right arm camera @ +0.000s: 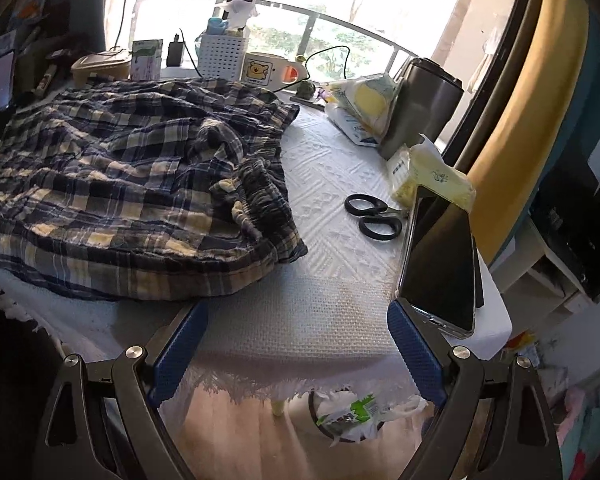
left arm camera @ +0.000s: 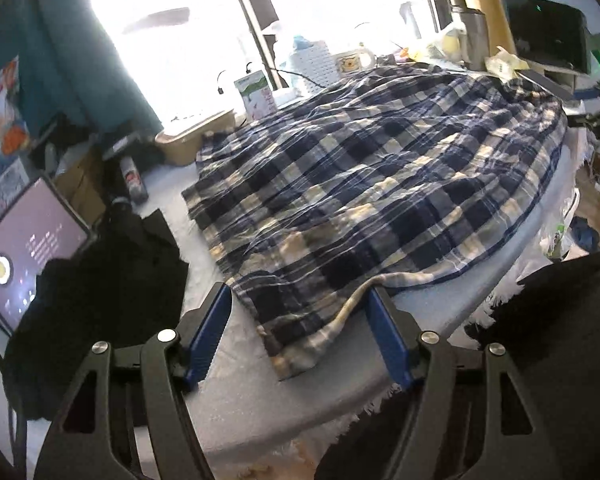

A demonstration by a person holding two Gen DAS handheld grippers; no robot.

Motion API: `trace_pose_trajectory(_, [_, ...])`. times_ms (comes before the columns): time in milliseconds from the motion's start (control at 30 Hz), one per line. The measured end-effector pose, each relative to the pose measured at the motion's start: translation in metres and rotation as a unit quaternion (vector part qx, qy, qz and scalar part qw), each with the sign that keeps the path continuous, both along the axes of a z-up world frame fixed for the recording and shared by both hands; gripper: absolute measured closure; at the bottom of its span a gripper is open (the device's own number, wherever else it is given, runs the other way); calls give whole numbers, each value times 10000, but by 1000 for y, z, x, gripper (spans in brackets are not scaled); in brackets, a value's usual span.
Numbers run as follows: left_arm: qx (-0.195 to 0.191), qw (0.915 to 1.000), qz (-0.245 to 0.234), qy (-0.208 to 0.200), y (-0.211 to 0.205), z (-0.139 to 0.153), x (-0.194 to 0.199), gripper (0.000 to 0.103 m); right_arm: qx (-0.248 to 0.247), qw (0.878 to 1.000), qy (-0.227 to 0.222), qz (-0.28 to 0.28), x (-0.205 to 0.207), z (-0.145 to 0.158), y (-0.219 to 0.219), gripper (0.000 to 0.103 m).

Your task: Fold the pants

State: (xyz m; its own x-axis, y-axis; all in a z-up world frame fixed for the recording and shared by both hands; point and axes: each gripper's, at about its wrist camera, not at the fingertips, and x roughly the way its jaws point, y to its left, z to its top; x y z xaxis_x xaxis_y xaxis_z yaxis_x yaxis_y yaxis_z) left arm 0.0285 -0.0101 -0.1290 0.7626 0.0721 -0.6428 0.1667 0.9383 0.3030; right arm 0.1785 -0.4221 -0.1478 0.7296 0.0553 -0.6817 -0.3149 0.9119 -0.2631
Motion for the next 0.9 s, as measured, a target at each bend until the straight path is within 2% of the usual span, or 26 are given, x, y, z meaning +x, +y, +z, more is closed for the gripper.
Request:
trace_pose_trajectory(100, [149, 9999, -26, -10, -4, -8, 5, 33, -112, 9998, -78, 144, -2, -3, 6, 11])
trace_pose_trajectory(200, [113, 9998, -93, -117, -6, -10, 8, 33, -346, 9982, -232, 423, -3, -6, 21, 11])
trace_pose_trajectory(267, [75, 9998, -124, -132, -7, -10, 9, 40, -529, 9962, -370, 582, -2, -7, 31, 11])
trace_pose_trajectory(333, [5, 9997, -231, -49, -9, -11, 12, 79, -685, 9931, -591, 744, -3, -7, 39, 11])
trace_pose_trajectory(400, [-92, 9994, -328, 30, -12, -11, 13, 92, -835, 9894, -799, 875, -4, -6, 46, 11])
trace_pose_trajectory(467, [-165, 9992, -352, -35, -13, -8, 9, 97, -897, 9861, -944, 1028, -7, -5, 49, 11])
trace_pose_trajectory(500, [-332, 9989, -334, -48, -10, -4, 7, 98, -850, 9860, -924, 1100, -7, -4, 49, 17])
trace_pose_trajectory(533, [-494, 9983, -303, -64, -6, 0, 5, 99, -759, 9863, -876, 1172, -6, -3, 48, 38])
trace_pose_trajectory(567, [-715, 9971, -259, -91, -1, 5, 4, 99, -652, 9873, -824, 1190, -4, -2, 48, 51])
trace_pose_trajectory(600, [-945, 9952, -208, -123, 5, 12, 2, 99, -574, 9880, -804, 1185, -3, -2, 48, 74])
trace_pose_trajectory(633, [-1136, 9933, -156, -155, 11, 17, 1, 99, -511, 9882, -786, 1211, -3, -1, 48, 89])
trace_pose_trajectory(733, [-1491, 9885, -84, -223, 19, 30, -3, 100, -311, 9882, -835, 1247, -6, 6, 50, 94])
trace_pose_trajectory(900, [-1770, 9829, -45, -508, 23, 54, -8, 100, 59, 9872, -1106, 1148, -8, 34, 50, 95])
